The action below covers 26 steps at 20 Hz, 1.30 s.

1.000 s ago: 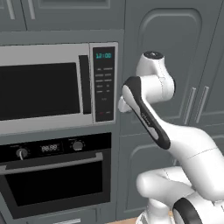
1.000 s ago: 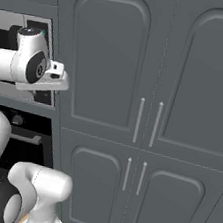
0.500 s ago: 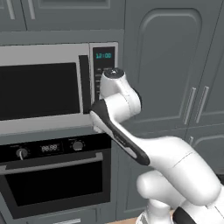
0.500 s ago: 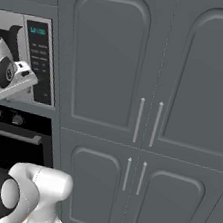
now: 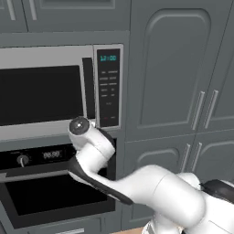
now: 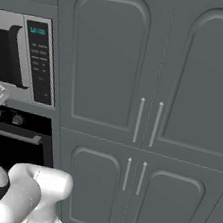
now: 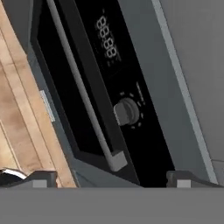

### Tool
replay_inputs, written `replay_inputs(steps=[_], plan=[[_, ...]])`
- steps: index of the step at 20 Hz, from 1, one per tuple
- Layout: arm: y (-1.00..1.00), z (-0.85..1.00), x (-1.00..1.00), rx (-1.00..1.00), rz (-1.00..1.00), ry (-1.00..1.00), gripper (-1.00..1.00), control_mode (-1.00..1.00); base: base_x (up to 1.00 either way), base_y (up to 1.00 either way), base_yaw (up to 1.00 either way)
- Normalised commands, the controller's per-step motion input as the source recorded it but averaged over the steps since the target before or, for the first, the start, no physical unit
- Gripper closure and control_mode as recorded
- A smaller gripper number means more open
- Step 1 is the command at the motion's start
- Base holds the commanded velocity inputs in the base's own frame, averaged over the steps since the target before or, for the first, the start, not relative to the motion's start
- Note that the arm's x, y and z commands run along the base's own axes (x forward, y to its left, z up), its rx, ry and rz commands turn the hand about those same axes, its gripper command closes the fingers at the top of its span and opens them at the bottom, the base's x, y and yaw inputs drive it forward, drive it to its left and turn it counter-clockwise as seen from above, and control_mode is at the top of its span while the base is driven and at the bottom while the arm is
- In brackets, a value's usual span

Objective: Take the fish from the oven and place it on the plate on the counter.

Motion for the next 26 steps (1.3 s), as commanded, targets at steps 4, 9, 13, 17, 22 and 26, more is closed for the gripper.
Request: replay_inputs(steps=[4,9,13,17,22,26], plan=[[0.75,-0.54,0.0,-0.16,0.0,-0.42,-1.0,-1.0,0.0,0.0,0.0],[0.47,-0.47,0.01,-0.14,-0.01,-0.28,-1.0,-1.0,0.0,0.0,0.0],[0.23,-0.38,0.01,-0.13,0.0,-0.09,-1.0,-1.0,0.0,0.0,0.0],[0.14,-0.13,0.0,-0.11,0.0,-0.08,-1.0,-1.0,0.0,0.0,0.0],[0.26,-0.42,0.04,-0.01,0.03,-0.03,-1.0,-1.0,0.0,0.0,0.0],[0.29,-0.53,0.25,0.0,0.08,-0.03,-1.0,-1.0,0.0,0.0,0.0]])
